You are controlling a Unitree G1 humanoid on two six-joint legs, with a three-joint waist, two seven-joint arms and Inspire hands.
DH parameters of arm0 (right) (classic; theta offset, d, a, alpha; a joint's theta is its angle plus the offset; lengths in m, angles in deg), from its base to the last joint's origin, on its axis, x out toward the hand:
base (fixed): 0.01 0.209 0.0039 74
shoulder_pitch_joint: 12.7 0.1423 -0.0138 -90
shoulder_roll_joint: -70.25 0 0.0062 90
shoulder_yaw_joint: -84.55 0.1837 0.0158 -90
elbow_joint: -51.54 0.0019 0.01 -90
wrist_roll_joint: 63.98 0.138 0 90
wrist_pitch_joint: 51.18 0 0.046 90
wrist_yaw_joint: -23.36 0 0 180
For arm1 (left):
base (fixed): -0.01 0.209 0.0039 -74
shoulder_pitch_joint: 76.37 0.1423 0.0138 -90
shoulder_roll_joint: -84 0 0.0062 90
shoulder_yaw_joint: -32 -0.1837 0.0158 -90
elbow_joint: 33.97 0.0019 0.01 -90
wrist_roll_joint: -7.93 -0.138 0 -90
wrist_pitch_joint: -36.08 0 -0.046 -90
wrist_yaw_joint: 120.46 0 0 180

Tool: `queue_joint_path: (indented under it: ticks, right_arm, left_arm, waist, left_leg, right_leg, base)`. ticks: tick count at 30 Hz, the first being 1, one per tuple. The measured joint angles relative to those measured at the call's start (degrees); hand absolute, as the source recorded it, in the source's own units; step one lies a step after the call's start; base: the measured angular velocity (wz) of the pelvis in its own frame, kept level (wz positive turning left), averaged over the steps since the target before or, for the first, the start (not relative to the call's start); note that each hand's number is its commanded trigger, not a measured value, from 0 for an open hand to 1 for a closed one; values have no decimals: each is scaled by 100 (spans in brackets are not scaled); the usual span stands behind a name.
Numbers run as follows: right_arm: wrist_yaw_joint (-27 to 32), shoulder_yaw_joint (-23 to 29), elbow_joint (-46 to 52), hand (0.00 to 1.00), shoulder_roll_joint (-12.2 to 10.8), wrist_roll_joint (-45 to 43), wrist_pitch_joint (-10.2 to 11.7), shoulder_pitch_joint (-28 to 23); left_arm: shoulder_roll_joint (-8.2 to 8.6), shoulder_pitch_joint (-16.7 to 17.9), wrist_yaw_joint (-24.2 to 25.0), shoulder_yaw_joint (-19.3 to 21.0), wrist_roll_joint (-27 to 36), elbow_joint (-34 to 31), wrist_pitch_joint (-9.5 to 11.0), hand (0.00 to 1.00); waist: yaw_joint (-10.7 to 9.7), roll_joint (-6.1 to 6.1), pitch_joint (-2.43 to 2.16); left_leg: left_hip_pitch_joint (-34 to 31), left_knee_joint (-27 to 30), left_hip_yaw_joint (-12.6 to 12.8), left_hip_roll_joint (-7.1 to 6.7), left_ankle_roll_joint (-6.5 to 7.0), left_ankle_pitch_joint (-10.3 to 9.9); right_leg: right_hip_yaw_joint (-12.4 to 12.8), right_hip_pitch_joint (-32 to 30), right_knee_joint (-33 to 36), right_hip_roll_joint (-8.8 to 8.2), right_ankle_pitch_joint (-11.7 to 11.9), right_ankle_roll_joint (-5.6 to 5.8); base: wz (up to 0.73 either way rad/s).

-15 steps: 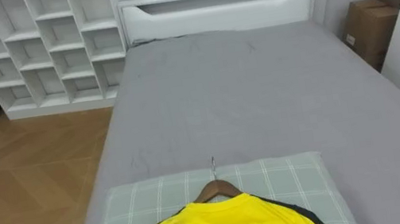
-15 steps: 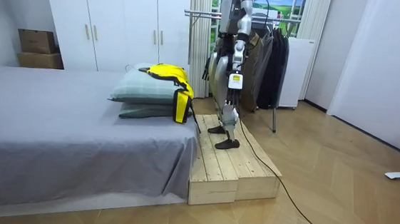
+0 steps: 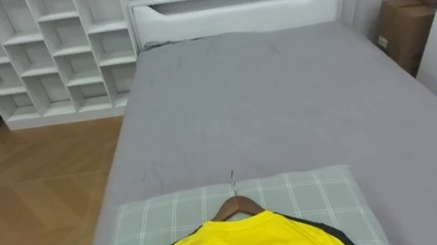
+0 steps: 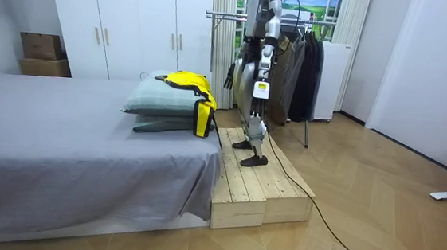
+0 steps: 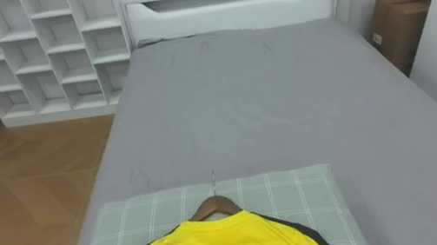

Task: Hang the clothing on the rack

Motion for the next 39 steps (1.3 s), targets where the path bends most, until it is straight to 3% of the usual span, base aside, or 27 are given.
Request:
queue_joint_path:
  ticks: [15, 21, 24, 28, 35, 39]
  right_arm:
    - [12, 10, -30, 0, -3, 46, 61, -95]
    - [139, 7, -43, 0, -24, 32, 58, -108]
    - [162, 4, -40, 0, -38, -49, 60, -84]
    - [291, 15, -31, 0, -30, -194, 56, -89]
    - [295, 7, -38, 0, 3, -202, 130, -69]
    - [299, 11, -38, 0, 28, -207, 146, -96]
  left_arm:
    - [1, 77, -140, 282, 63, 5, 59, 0]
    - [9, 130, -382, 516, 65, 22, 134, 0]
    - [11, 150, -727, 582, 75, 18, 167, 0]
    - [-21, 90, -1244, 995, 85, -102, 280, 0]
    - [-179, 29, -2249, 1121, 295, -481, 807, 0]
    - [-197, 104, -2701, 1123, 414, -782, 980, 0]
  waist:
    - [14, -13, -12]
    - [122, -50, -11]
    - [127, -51, -16]
    - [121, -57, -27]
    - [164, -11, -46]
    - [161, 28, -59]
  left_leg:
    - [20, -51, 37, 2, 11, 23]
    - [89, -95, 46, -2, 7, 38]
    - [79, -94, 35, -4, 7, 44]
    - [-11, -84, -66, -36, 14, 78]
    - [-4, -192, -106, -109, 39, 177]
    - [6, -223, -102, -110, 45, 189]
  right_leg:
    - [-3, -2, -1, -9, 0, 0]
    - [3, 41, 1, -9, 1, 1]
    - [-49, 41, 0, -14, 1, 1]
    - [-155, 5, -11, -39, 0, 1]
    - [-189, -15, -2, -105, 3, 5]
    - [-178, -30, 7, -108, 9, 14]
  base:
    - [0]
    - [-1]
    - [4]
    - [11]
    - [4]
    - [0]
